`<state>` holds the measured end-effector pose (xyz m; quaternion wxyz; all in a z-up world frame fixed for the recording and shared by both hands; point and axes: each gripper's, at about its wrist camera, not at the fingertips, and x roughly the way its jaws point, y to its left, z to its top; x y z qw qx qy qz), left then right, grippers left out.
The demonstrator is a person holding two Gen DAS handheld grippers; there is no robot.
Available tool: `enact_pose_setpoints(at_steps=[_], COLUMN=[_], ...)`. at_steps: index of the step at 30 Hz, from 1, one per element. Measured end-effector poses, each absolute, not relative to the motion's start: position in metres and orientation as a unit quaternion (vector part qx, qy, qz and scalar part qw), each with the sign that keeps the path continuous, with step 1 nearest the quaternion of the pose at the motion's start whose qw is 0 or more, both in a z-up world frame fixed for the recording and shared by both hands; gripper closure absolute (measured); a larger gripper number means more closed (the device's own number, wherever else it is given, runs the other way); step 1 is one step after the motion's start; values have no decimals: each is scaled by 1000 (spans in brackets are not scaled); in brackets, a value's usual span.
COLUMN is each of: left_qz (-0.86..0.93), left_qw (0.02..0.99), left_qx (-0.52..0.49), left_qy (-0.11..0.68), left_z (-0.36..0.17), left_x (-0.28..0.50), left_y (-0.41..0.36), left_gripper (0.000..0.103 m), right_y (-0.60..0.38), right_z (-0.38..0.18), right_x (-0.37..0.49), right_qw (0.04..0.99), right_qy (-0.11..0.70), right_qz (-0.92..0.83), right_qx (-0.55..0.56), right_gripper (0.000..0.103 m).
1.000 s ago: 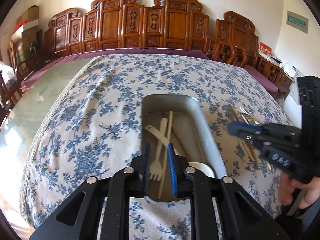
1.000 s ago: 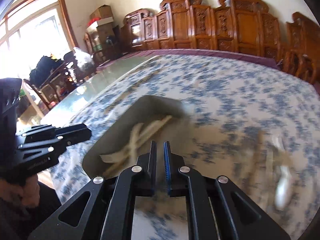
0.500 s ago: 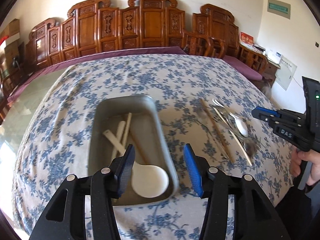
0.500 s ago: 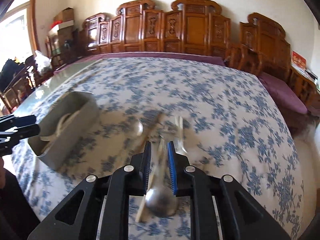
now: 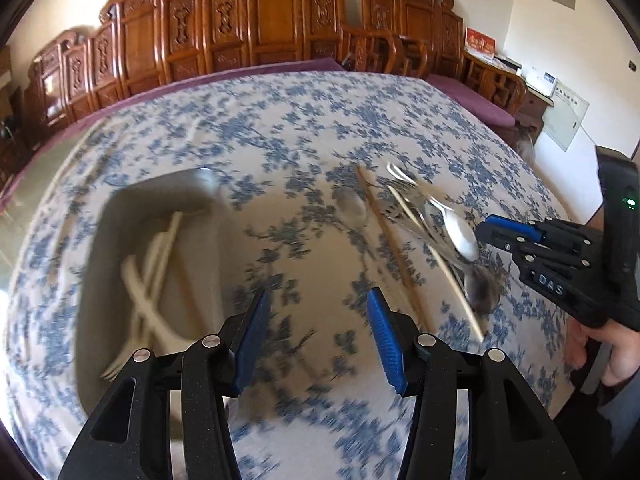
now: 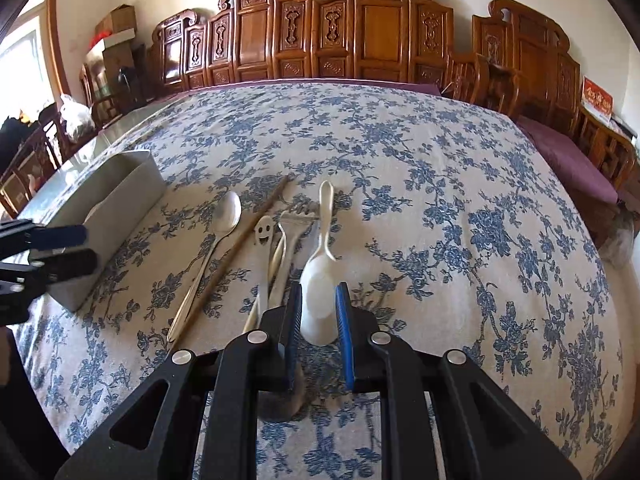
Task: Organize utensils
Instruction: 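Grasp a white plastic spoon with the right gripper while the left grasps a metal spoon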
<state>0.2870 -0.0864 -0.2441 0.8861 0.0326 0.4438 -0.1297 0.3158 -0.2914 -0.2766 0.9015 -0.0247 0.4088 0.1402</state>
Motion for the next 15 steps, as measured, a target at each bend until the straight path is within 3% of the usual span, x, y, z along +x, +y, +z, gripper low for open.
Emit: enact_pose_setpoints(at_steps=[15], left_qz=[-109], left_qw=[865], left_qx=[22], left_qy=[489], left_z=[-282], left_x=[374], left_y=[-129], left_gripper=[55], right_y=[-314], right_z=[-275], right_x=[325], right_qw=[900], right_qy=[409], right_qz=[147], right_qx=[20], right_gripper=[84])
